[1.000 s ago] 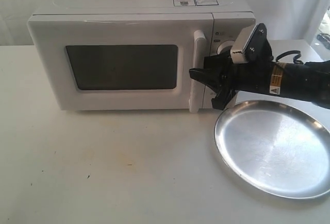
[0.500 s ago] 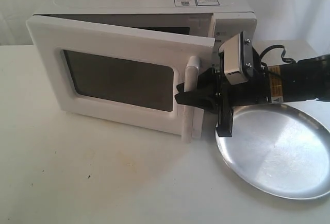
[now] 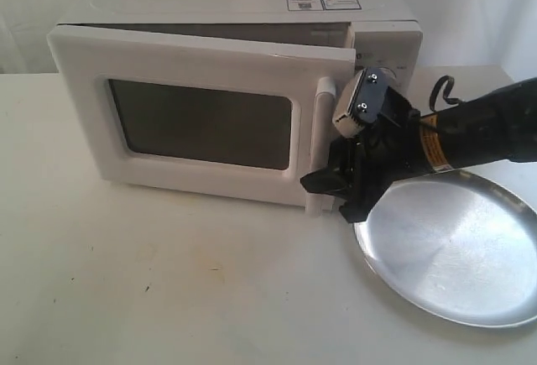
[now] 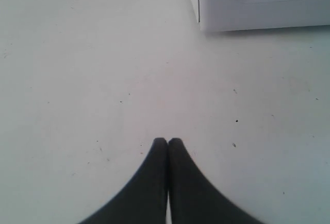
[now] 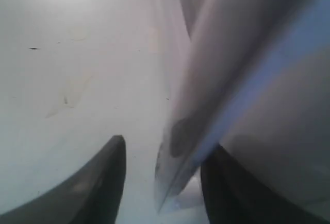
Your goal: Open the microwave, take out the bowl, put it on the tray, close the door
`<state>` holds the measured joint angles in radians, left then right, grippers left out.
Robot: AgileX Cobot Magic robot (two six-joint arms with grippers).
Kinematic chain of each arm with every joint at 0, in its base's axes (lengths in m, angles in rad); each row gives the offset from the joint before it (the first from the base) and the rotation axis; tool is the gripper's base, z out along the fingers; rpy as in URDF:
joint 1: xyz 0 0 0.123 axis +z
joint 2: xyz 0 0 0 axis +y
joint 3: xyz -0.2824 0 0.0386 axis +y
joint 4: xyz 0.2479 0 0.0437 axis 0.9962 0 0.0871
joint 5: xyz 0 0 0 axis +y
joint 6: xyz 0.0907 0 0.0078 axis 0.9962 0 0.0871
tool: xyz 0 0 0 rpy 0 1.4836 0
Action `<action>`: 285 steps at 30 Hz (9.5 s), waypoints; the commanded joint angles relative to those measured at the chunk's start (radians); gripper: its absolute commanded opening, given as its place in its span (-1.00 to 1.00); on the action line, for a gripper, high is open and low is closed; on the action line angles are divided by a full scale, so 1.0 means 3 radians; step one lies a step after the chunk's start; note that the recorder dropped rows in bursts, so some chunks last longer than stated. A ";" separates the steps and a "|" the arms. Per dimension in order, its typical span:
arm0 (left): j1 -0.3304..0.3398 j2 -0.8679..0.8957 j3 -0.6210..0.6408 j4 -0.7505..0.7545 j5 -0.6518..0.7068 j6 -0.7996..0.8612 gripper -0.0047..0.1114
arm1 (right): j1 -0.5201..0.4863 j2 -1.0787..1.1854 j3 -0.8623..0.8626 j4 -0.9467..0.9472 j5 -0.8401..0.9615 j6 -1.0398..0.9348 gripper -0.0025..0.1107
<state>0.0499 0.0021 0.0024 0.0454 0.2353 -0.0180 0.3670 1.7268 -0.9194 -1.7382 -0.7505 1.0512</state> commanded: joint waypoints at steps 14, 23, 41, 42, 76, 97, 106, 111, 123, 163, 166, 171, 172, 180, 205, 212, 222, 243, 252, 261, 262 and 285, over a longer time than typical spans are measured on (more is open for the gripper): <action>-0.0014 -0.0007 -0.0008 -0.0023 -0.0002 -0.0012 -0.92 | -0.0003 -0.0134 0.0329 -0.0021 -0.1130 0.0358 -0.18; -0.0014 -0.0007 -0.0008 -0.0023 -0.0002 -0.0012 -0.92 | 0.0003 -0.0134 0.0723 -0.0021 -0.1524 0.0601 -0.18; -0.0014 -0.0007 -0.0008 -0.0023 -0.0002 -0.0012 -0.92 | 0.0741 -0.0987 0.0931 -0.0021 -0.1569 0.0020 -0.18; -0.0014 -0.0007 -0.0008 -0.0023 -0.0002 -0.0012 -0.92 | 0.0740 -0.1111 0.0922 -0.0021 -0.1569 -0.0134 -0.18; -0.0014 -0.0007 -0.0008 -0.0023 -0.0002 -0.0012 -0.92 | 0.1430 -0.0855 0.0481 0.2803 0.1091 -0.2703 -0.96; -0.0014 -0.0007 -0.0008 -0.0023 -0.0002 -0.0012 -0.92 | 0.1430 0.1530 -0.1936 0.4270 0.1836 -0.3666 0.22; -0.0014 -0.0007 -0.0008 -0.0023 -0.0002 -0.0012 -0.92 | 0.1439 0.1701 -0.2250 0.4270 0.2420 -0.3765 -0.95; -0.0014 -0.0007 -0.0008 -0.0023 -0.0002 -0.0012 -0.92 | 0.1595 0.1394 -0.2241 0.4470 0.3202 -0.3754 -0.96; -0.0014 -0.0007 -0.0008 -0.0023 -0.0002 -0.0012 -0.92 | 0.1964 0.0157 -0.1411 0.6547 0.5228 -0.5992 -0.96; -0.0014 -0.0007 -0.0008 -0.0023 -0.0002 -0.0012 -0.92 | 0.1518 -0.0740 0.0248 0.0197 0.3005 0.1136 -0.11; -0.0014 -0.0007 -0.0008 -0.0023 -0.0002 -0.0012 -0.92 | 0.1710 -0.0868 -0.0203 0.0231 0.2229 0.1142 -0.49; -0.0014 -0.0007 -0.0008 -0.0023 -0.0002 -0.0012 -0.92 | 0.2302 -0.0594 -0.1322 0.0711 0.1767 0.0435 -0.96; -0.0014 -0.0007 -0.0008 -0.0023 -0.0002 -0.0012 -0.92 | 0.2441 -0.0504 -0.1499 0.0879 0.1744 0.0203 -0.96; -0.0014 -0.0007 -0.0008 -0.0023 -0.0002 -0.0012 -0.92 | 0.3181 0.0538 -0.2675 0.1328 0.2154 -0.1817 -0.96; -0.0014 -0.0007 -0.0008 -0.0023 -0.0002 -0.0012 -0.92 | 0.2282 0.1199 -0.2810 0.0085 0.6533 -0.1739 -0.96; -0.0014 -0.0007 -0.0008 -0.0023 -0.0002 -0.0012 -0.92 | 0.2070 0.1190 -0.2661 0.0046 0.6572 -0.1643 -0.96; -0.0014 -0.0007 -0.0008 -0.0023 -0.0002 -0.0012 -0.92 | 0.2230 0.0297 -0.1771 -0.0015 0.6112 -0.0267 -0.96; -0.0014 -0.0007 -0.0008 -0.0023 -0.0002 -0.0012 -0.92 | 0.2591 -0.1871 0.0315 0.0888 0.5409 0.1166 -0.96; -0.0014 -0.0007 -0.0008 -0.0023 -0.0002 -0.0012 -0.92 | 0.1784 -0.2530 0.0499 0.2794 0.4656 0.3509 -0.96; -0.0014 -0.0007 -0.0008 -0.0023 -0.0002 -0.0012 -0.92 | 0.0595 -0.3940 0.1605 0.3301 0.2524 0.3509 -0.96; -0.0014 -0.0007 -0.0008 -0.0023 -0.0002 -0.0012 -0.92 | 0.0494 -0.4096 0.1777 0.3441 0.2502 0.3509 -0.96; -0.0014 -0.0007 -0.0008 -0.0023 -0.0002 -0.0012 -0.92 | -0.0022 -0.5756 0.3065 0.5103 0.3524 -0.2157 -0.96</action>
<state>0.0499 0.0021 0.0024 0.0455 0.2349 -0.0185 0.3669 0.0066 -0.0051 -0.2208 0.3042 0.6932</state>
